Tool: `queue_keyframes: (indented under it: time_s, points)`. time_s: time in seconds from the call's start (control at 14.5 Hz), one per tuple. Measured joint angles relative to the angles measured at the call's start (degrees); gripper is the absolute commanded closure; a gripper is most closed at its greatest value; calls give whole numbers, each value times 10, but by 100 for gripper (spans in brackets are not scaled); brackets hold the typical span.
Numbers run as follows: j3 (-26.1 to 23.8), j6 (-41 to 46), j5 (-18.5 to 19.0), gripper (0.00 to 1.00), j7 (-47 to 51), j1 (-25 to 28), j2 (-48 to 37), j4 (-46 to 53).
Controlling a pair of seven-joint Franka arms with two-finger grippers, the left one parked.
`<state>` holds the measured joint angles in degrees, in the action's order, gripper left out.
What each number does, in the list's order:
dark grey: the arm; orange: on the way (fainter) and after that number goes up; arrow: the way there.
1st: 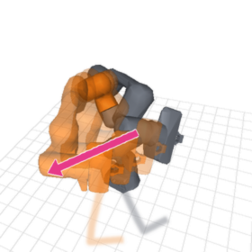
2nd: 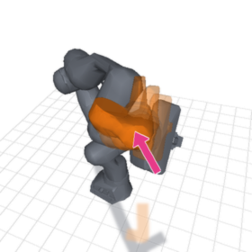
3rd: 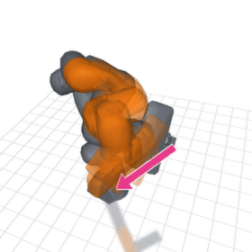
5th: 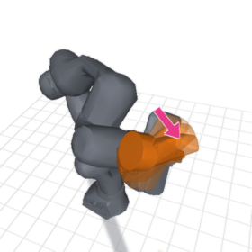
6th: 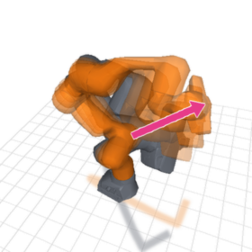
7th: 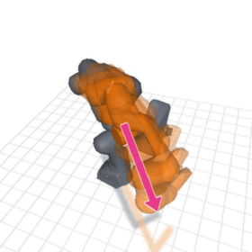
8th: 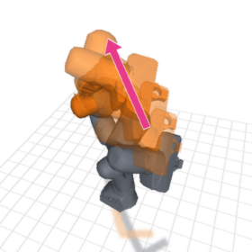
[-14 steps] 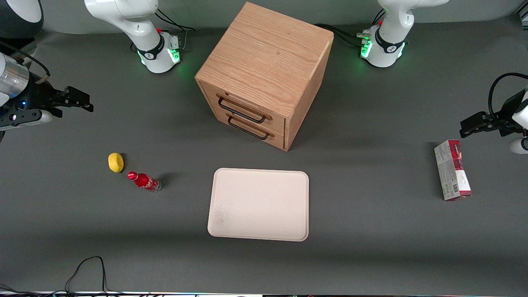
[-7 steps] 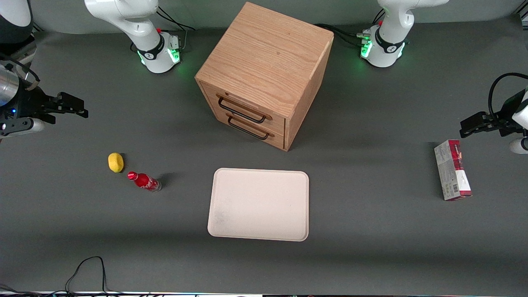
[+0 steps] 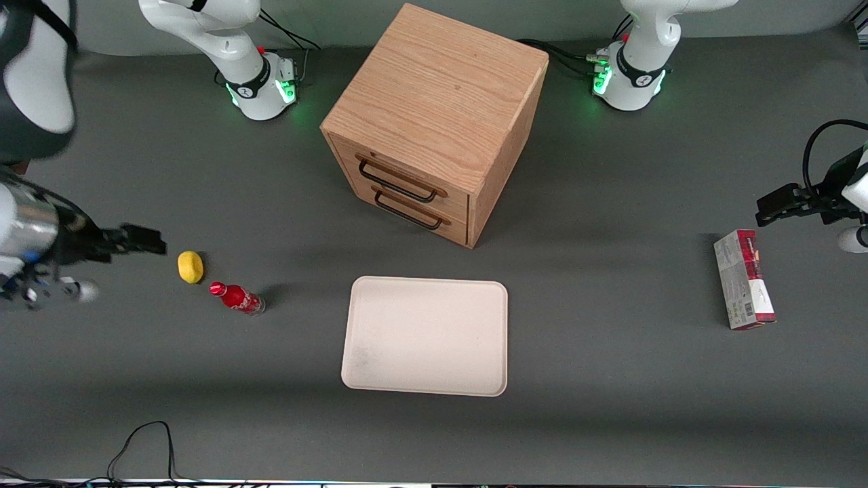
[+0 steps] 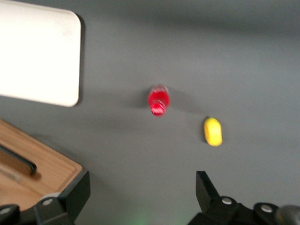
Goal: Place coke bottle on tray
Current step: 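Lower the open right gripper around the bottle's body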
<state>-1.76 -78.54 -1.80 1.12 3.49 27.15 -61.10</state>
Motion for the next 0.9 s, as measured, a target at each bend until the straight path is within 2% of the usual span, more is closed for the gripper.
queue_keyframes:
  time_s: [0.21, 0.9]
  points:
    - [-1, -1, 2, 0, 9, 9, 48, 39]
    - [-1, 0, 16, 0, 6, 5, 50, 35]
